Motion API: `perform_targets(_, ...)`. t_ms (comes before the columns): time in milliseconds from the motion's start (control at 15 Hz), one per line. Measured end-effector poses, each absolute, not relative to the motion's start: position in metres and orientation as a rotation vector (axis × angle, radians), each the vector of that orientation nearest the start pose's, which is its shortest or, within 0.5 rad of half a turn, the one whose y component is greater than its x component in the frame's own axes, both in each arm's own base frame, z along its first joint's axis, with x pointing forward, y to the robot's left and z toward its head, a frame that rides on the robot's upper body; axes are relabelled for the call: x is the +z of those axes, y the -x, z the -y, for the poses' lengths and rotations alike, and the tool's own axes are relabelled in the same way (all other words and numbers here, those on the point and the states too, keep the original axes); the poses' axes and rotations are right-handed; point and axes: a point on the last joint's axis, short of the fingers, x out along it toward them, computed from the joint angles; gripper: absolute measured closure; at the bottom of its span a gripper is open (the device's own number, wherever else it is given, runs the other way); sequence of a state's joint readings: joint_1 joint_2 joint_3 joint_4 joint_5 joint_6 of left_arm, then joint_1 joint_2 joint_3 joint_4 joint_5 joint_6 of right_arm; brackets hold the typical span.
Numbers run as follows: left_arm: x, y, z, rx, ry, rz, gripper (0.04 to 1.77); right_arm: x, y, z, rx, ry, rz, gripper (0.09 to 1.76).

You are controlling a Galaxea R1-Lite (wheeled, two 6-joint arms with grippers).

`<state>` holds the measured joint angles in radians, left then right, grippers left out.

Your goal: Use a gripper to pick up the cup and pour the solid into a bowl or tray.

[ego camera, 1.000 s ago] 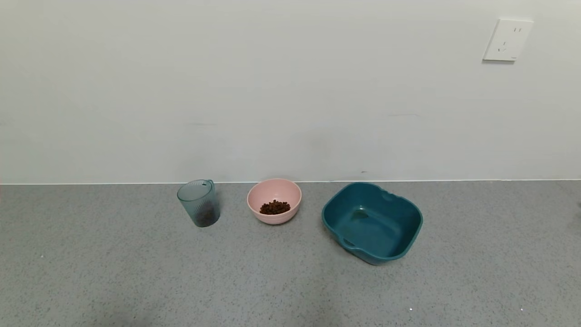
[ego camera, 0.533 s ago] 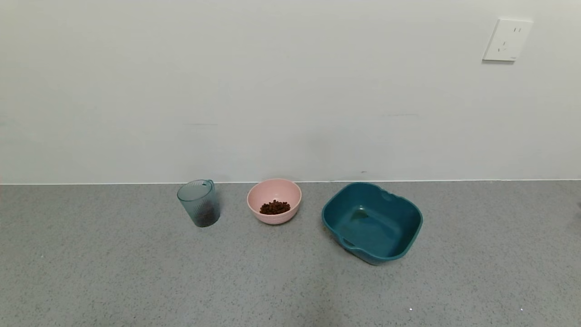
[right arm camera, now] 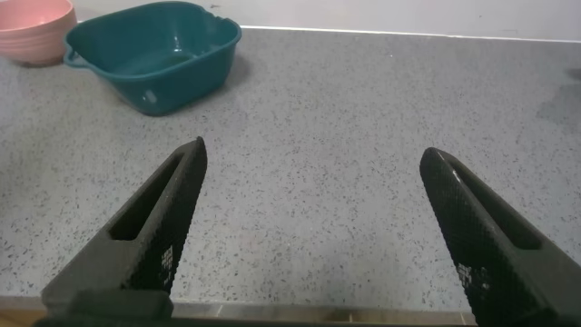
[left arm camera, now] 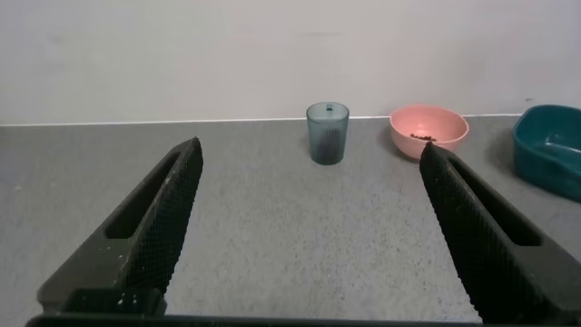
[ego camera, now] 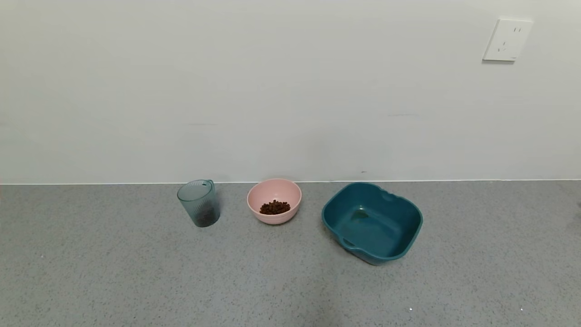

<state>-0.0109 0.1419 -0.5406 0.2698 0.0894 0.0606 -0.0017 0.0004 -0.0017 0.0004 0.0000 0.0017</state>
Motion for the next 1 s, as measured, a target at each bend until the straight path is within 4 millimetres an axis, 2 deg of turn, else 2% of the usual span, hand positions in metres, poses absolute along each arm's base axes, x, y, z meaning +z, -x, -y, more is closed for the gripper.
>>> perform_targets(267, 0.153, 0.058, -0.002, 0.09, -0.043, 0.144, 0.09, 0.076, 0.023, 0.0, -0.002, -0.002, 0.001, 0.14)
perform_targets(667, 0.099, 0.028, -0.002, 0.093, -0.047, 0.124, 0.09, 0.076, 0.023, 0.0, -0.002, -0.002, 0.001, 0.14)
perform_targets(1000, 0.089, 0.025, -0.002, 0.078, -0.046, 0.093, 0.09, 0.076, 0.023, 0.0, -0.002, -0.002, 0.001, 0.14)
